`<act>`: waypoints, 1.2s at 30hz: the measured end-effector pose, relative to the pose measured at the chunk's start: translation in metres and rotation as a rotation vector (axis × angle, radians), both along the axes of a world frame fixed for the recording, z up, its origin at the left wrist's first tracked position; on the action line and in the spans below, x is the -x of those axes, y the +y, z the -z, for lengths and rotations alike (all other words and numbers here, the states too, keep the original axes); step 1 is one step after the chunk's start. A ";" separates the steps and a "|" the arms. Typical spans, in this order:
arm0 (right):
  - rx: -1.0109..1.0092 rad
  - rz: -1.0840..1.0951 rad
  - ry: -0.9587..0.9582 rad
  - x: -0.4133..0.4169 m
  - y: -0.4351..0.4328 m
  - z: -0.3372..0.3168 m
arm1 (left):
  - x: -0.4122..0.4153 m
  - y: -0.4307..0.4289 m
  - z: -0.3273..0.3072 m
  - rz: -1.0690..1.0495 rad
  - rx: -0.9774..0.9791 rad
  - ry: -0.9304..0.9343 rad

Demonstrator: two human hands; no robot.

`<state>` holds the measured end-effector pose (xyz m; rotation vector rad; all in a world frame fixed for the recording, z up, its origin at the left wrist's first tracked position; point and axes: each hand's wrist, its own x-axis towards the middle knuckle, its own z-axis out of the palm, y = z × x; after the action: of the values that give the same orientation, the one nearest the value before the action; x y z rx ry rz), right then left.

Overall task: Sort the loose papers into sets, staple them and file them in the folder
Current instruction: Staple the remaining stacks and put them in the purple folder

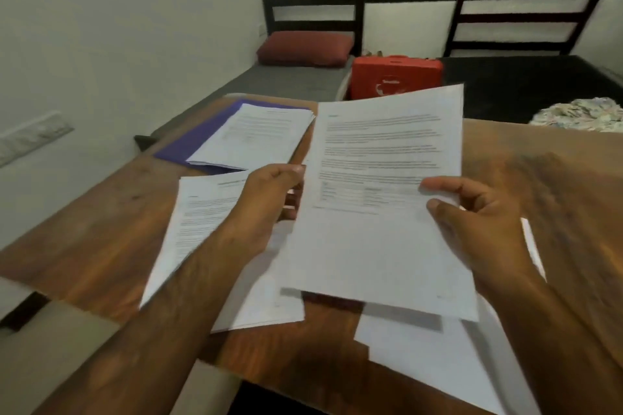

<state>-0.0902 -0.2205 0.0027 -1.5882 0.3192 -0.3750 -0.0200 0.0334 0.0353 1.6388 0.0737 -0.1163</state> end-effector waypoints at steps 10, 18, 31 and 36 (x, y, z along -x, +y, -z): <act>0.039 -0.178 0.131 -0.015 0.049 0.011 | 0.060 0.179 0.049 -0.025 -1.148 0.206; 0.037 -0.307 0.127 -0.034 0.108 0.048 | 0.066 0.139 0.043 -0.110 -1.357 0.145; 0.111 -0.290 0.128 -0.035 0.114 0.054 | 0.061 0.139 0.035 -0.308 -0.490 0.191; 0.158 -0.235 0.122 -0.046 0.118 0.052 | 0.074 0.211 0.020 -0.449 -0.172 0.121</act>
<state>-0.0443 -0.1024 -0.0491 -1.7864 0.1960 -0.1239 -0.0938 0.2449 0.0158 1.7460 0.5522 0.1387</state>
